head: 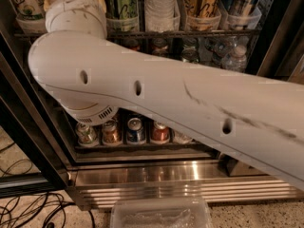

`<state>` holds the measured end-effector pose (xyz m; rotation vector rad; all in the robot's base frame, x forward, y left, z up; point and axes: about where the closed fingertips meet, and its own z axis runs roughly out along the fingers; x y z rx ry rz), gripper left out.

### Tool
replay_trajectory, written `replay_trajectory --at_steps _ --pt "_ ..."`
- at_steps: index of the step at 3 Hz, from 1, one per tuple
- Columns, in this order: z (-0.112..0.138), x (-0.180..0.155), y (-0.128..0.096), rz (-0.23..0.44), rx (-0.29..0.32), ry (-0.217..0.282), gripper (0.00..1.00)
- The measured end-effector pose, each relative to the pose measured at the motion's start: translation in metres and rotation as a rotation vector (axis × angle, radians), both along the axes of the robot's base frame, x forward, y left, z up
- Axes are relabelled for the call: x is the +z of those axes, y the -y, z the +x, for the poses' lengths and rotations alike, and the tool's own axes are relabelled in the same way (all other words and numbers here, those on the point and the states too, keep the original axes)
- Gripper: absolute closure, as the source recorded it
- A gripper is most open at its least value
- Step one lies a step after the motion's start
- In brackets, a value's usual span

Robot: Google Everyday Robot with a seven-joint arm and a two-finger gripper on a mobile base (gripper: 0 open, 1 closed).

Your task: Pick coke can from top shelf of fridge

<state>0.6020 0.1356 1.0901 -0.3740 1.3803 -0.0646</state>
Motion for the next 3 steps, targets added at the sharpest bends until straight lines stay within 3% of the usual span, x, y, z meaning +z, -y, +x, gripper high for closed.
replay_trajectory --at_steps 1,3 --pt "0.007 -0.006 0.003 0.015 -0.017 -0.012 0.33" --pt "0.019 -0.009 -0.015 0.021 0.012 -0.018 0.33"
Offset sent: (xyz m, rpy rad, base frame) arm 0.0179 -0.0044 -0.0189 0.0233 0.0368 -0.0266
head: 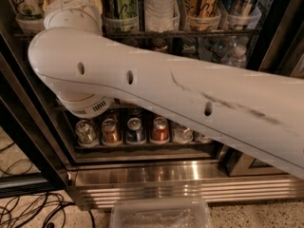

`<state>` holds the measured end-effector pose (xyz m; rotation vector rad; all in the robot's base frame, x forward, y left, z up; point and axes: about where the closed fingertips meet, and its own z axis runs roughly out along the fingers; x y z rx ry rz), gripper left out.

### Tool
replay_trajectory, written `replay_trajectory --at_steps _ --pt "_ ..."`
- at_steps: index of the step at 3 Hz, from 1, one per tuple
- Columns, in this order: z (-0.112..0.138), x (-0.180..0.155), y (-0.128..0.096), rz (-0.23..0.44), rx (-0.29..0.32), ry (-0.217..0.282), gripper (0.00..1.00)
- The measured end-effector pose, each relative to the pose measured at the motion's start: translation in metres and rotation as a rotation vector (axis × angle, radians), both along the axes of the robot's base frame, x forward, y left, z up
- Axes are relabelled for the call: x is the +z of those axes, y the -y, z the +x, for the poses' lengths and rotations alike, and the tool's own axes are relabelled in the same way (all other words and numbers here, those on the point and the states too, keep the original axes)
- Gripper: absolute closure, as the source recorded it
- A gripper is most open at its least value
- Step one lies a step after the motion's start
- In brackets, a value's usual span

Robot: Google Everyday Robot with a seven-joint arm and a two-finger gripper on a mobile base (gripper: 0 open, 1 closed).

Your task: Pick coke can from top shelf of fridge

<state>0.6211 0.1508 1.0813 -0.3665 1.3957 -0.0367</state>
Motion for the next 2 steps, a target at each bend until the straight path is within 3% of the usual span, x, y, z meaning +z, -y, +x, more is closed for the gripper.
replay_trajectory --at_steps 2 --pt "0.0014 -0.0010 -0.0002 0.001 0.001 -0.003 0.75"
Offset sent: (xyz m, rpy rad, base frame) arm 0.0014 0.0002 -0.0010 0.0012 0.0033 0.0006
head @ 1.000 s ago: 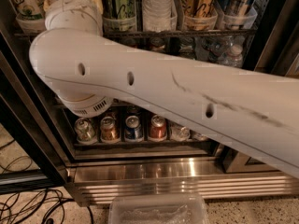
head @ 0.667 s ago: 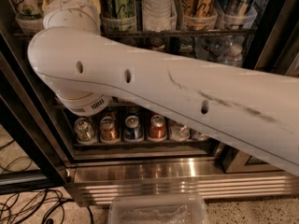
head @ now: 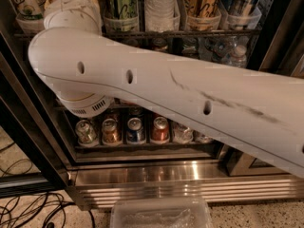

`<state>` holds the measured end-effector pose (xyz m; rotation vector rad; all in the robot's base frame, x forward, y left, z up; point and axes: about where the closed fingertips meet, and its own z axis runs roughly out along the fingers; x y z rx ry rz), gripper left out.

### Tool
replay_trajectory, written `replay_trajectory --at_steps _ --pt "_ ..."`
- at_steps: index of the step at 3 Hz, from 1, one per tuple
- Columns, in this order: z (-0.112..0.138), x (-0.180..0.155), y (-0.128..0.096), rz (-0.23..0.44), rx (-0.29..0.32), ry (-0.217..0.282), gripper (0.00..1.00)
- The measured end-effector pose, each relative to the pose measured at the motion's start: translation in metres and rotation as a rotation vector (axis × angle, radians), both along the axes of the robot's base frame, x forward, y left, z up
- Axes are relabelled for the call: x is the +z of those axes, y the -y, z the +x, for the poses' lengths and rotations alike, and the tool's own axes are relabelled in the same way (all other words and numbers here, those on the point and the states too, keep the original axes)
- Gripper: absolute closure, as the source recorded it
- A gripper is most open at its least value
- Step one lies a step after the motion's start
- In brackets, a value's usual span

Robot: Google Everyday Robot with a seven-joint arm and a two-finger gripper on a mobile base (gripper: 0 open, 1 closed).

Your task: Pick coke can from top shelf of fridge

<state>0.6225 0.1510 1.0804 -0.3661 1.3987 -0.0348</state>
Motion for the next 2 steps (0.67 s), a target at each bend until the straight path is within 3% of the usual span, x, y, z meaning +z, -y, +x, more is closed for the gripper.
replay_trajectory --at_steps 1,2 --pt "0.0000 0.0000 0.0000 0.000 0.000 0.000 1.00" --pt "-0.0001 0.0002 0.0000 0.000 0.000 0.000 1.00"
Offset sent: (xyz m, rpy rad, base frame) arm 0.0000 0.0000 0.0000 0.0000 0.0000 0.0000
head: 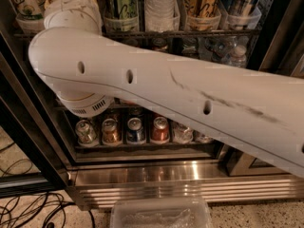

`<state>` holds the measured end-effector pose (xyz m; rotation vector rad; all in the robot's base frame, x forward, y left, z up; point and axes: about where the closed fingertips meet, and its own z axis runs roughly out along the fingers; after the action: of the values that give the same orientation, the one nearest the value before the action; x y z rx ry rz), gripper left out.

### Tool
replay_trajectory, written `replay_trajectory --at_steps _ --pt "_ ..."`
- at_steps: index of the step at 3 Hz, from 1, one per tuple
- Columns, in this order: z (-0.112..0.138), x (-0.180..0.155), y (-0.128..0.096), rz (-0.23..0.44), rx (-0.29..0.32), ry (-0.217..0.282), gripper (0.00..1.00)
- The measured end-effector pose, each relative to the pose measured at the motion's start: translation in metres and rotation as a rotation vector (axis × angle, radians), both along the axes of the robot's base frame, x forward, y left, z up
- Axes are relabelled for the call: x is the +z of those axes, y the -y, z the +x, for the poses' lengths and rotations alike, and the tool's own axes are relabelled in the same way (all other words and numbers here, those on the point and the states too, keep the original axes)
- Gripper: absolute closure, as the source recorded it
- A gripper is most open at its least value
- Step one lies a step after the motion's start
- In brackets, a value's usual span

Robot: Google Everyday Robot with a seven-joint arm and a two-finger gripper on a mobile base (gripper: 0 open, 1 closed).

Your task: Pick coke can from top shelf of fridge

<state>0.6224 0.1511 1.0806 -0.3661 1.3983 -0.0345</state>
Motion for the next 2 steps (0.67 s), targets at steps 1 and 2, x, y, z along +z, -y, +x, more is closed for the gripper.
replay_trajectory --at_steps 1,2 --pt "-0.006 0.016 -0.004 0.019 0.028 0.034 1.00" --pt "-0.015 0.044 0.000 0.060 0.043 0.096 1.00"
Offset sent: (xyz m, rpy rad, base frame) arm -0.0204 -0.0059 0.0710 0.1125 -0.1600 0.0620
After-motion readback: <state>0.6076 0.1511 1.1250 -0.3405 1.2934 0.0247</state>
